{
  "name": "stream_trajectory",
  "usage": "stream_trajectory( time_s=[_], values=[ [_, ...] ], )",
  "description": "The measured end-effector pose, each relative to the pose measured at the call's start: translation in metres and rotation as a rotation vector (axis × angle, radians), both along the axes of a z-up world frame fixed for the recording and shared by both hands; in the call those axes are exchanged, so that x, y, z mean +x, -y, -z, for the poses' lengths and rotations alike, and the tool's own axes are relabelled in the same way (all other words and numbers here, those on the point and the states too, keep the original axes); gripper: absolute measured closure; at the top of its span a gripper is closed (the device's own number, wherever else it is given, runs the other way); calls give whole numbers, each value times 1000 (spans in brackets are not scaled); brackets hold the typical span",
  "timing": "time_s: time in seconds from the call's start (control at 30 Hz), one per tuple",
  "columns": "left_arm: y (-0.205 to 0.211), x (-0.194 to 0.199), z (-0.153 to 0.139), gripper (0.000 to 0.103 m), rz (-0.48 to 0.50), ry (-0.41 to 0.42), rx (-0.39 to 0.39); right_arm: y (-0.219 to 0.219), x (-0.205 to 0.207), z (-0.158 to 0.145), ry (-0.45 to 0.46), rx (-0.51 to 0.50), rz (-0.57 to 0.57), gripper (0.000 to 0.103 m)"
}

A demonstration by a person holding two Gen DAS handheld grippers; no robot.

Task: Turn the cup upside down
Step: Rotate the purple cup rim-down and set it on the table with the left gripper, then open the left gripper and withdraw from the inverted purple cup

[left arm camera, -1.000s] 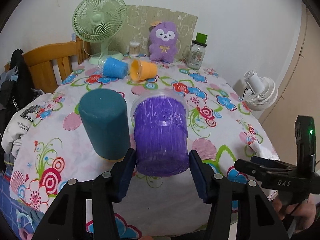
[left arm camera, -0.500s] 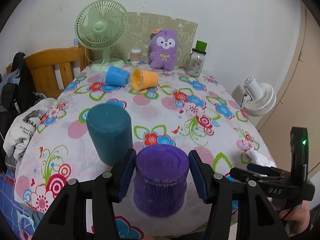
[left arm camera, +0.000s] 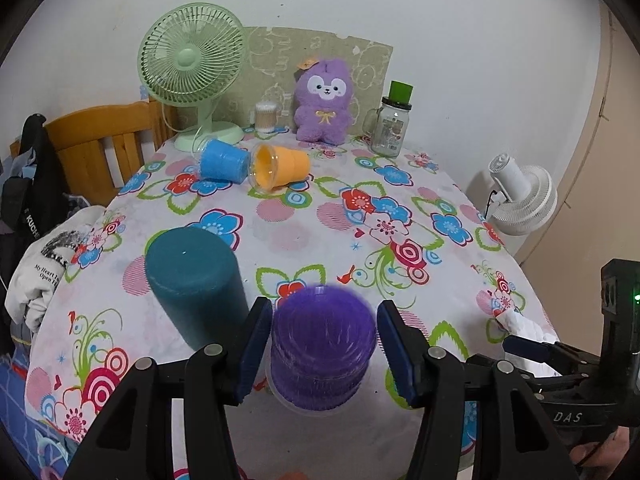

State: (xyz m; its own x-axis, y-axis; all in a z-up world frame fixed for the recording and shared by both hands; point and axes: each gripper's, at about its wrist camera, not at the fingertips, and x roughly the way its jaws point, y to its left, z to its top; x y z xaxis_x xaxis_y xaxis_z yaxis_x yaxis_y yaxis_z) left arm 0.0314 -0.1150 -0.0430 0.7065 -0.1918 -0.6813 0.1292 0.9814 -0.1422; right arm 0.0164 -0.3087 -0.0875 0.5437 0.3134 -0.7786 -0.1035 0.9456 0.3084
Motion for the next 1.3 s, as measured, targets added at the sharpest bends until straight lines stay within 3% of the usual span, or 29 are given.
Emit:
stream_trajectory(
  time_s=[0.03, 0.1, 0.53, 0.63, 1.0, 1.3],
  values=[
    [0, 0, 0, 25, 1, -4, -2, 0, 0, 0, -1, 0, 2, 7],
    [-1, 0, 1, 14, -7, -10, -14, 1, 0, 1, -5, 0, 5, 7],
    [-12, -4, -8, 4, -28, -5, -52, -8, -1, -9, 27, -10, -9, 7],
    [-16, -9, -14, 0, -30, 21, -66, -13, -1, -21, 56, -11, -17, 7],
    [-37, -25, -41, 0, -69, 131, -51, -40, -5, -65, 184, 14, -57, 7],
    [-62, -40, -69, 0, -129, 236, -44, -77, -19, -113, 341, 6, -104, 6]
  ],
)
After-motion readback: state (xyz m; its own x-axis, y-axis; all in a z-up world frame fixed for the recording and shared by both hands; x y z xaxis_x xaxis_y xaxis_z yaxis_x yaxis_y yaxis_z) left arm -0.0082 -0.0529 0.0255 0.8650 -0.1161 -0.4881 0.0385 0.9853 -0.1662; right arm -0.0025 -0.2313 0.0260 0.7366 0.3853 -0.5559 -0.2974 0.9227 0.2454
